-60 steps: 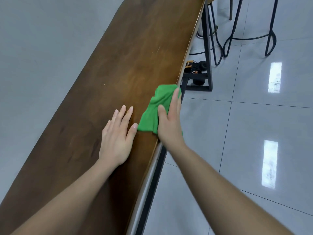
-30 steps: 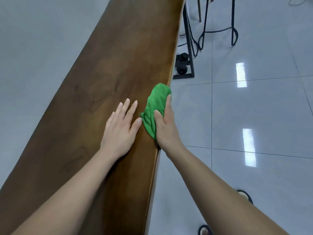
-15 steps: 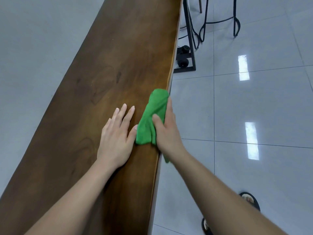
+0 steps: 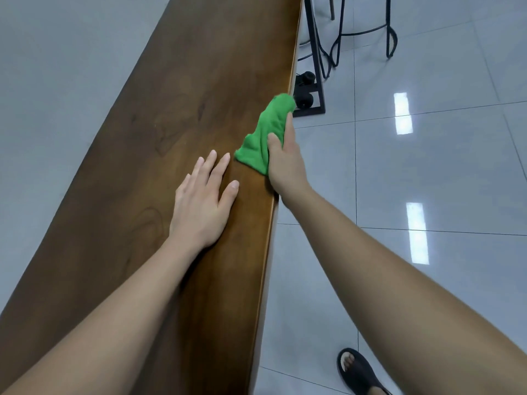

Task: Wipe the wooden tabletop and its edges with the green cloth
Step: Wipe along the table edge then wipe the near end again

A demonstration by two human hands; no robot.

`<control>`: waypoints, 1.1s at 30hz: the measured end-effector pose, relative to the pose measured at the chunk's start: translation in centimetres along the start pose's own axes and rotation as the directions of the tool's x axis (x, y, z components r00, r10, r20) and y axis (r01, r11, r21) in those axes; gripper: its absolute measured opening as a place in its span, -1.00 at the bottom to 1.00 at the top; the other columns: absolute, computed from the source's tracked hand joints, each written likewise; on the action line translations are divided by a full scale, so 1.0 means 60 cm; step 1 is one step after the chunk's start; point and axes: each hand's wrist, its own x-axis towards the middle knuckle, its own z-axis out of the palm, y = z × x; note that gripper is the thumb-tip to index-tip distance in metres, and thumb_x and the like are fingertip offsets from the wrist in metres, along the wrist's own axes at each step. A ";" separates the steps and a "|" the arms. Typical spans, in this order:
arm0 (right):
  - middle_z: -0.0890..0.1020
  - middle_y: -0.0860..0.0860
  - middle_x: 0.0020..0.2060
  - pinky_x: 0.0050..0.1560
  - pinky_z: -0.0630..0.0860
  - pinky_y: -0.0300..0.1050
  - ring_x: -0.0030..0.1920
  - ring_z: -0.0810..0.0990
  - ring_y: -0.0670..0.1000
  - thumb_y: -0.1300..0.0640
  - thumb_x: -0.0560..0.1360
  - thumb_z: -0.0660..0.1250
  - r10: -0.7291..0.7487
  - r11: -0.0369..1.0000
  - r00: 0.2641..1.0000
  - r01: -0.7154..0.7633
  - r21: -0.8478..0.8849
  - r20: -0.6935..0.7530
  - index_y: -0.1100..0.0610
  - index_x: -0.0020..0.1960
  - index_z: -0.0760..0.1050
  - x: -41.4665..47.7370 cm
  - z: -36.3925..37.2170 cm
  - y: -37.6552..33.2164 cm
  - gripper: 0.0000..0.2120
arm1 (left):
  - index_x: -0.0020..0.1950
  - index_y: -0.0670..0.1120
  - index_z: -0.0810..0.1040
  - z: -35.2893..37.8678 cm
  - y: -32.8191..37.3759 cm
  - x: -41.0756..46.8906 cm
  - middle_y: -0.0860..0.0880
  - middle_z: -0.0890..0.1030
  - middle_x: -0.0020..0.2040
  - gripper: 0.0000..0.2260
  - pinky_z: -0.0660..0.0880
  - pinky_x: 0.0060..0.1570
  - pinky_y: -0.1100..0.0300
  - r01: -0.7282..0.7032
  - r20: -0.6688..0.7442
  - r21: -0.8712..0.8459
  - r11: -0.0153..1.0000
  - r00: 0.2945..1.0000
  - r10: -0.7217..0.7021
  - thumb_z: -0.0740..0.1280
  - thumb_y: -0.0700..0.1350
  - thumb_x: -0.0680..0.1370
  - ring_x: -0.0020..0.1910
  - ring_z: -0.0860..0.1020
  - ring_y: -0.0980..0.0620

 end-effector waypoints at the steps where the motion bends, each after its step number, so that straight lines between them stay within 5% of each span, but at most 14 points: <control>1: 0.39 0.06 0.65 0.53 0.35 0.02 0.58 0.42 0.07 -0.03 0.83 0.08 -0.003 1.000 1.000 0.003 0.016 0.007 -0.16 0.82 -0.08 -0.032 0.002 0.010 -0.38 | 0.81 0.19 0.06 0.000 0.000 0.000 0.11 0.07 0.83 -0.35 0.05 0.76 -0.17 -0.002 -0.002 0.000 1.000 1.000 0.002 -0.14 0.38 0.75 0.81 0.00 0.04; 7: 0.27 -0.31 0.61 0.38 0.17 -0.48 0.47 0.27 -0.44 -0.11 0.80 0.14 0.025 0.991 0.998 -0.033 0.128 0.062 -0.30 0.79 -0.09 -0.236 0.012 0.054 -0.35 | 0.81 0.19 0.10 0.000 -0.002 -0.019 0.12 0.08 0.83 -0.37 0.05 0.76 -0.15 0.015 -0.002 -0.021 1.000 1.000 -0.015 -0.08 0.35 0.75 0.80 0.01 0.06; 10: 0.19 -0.41 0.63 0.46 0.16 -0.48 0.55 0.20 -0.50 -0.16 0.77 0.16 0.049 0.981 0.995 -0.065 0.182 0.091 -0.36 0.77 -0.11 -0.338 0.019 0.072 -0.31 | 0.81 0.19 0.11 0.001 -0.009 -0.057 0.12 0.10 0.82 -0.35 0.07 0.75 -0.14 0.020 -0.014 -0.019 1.000 1.000 -0.020 -0.07 0.39 0.74 0.80 0.03 0.06; 16: 0.31 -0.34 0.53 0.28 0.28 -0.63 0.45 0.33 -0.51 -0.23 0.74 0.17 0.115 0.979 0.984 -0.135 0.152 0.133 -0.58 0.67 -0.21 -0.496 0.025 0.089 -0.30 | 0.81 0.19 0.10 -0.002 -0.017 -0.149 0.14 0.10 0.82 -0.31 0.10 0.75 -0.19 0.056 -0.012 -0.013 0.998 0.998 -0.056 -0.09 0.45 0.72 0.80 0.04 0.07; 22: 0.24 -0.10 0.62 0.15 0.21 -0.71 0.28 0.26 -0.66 -0.08 0.82 0.16 0.042 0.996 0.973 -0.059 0.070 0.226 -0.22 0.79 -0.30 -0.473 0.015 0.090 -0.24 | 0.81 0.20 0.10 -0.003 -0.023 -0.235 0.14 0.09 0.82 -0.27 0.09 0.75 -0.18 0.100 -0.016 -0.016 0.995 0.995 -0.100 -0.12 0.49 0.70 0.80 0.03 0.06; 25: 0.26 0.05 0.64 0.11 0.33 -0.52 0.20 0.42 -0.43 -0.06 0.82 0.13 0.035 0.999 0.983 -0.040 0.019 0.183 -0.14 0.80 -0.30 -0.391 0.015 0.068 -0.25 | 0.81 0.20 0.08 -0.003 -0.025 -0.281 0.14 0.07 0.82 -0.26 0.09 0.75 -0.17 0.110 -0.010 -0.008 0.994 0.994 -0.110 -0.15 0.49 0.69 0.80 0.01 0.07; 28: 0.32 0.16 0.62 0.43 0.42 0.00 0.37 0.50 0.06 -0.02 0.82 0.12 0.044 0.999 0.987 -0.043 -0.012 0.156 -0.08 0.81 -0.28 -0.308 0.007 0.042 -0.26 | 0.81 0.21 0.07 -0.005 -0.024 -0.325 0.15 0.07 0.82 -0.25 0.09 0.75 -0.17 0.128 -0.008 -0.016 0.992 0.992 -0.128 -0.17 0.51 0.68 0.80 0.01 0.08; 33: 0.39 0.15 0.62 0.56 0.40 0.24 0.49 0.50 0.21 -0.03 0.83 0.09 0.094 0.995 0.988 -0.090 -0.035 0.121 -0.06 0.82 -0.24 -0.265 0.002 0.021 -0.30 | 0.82 0.19 0.07 -0.010 -0.015 -0.390 0.14 0.06 0.82 -0.27 0.08 0.76 -0.18 0.171 0.011 -0.018 0.985 0.985 -0.171 -0.14 0.47 0.70 0.80 0.00 0.08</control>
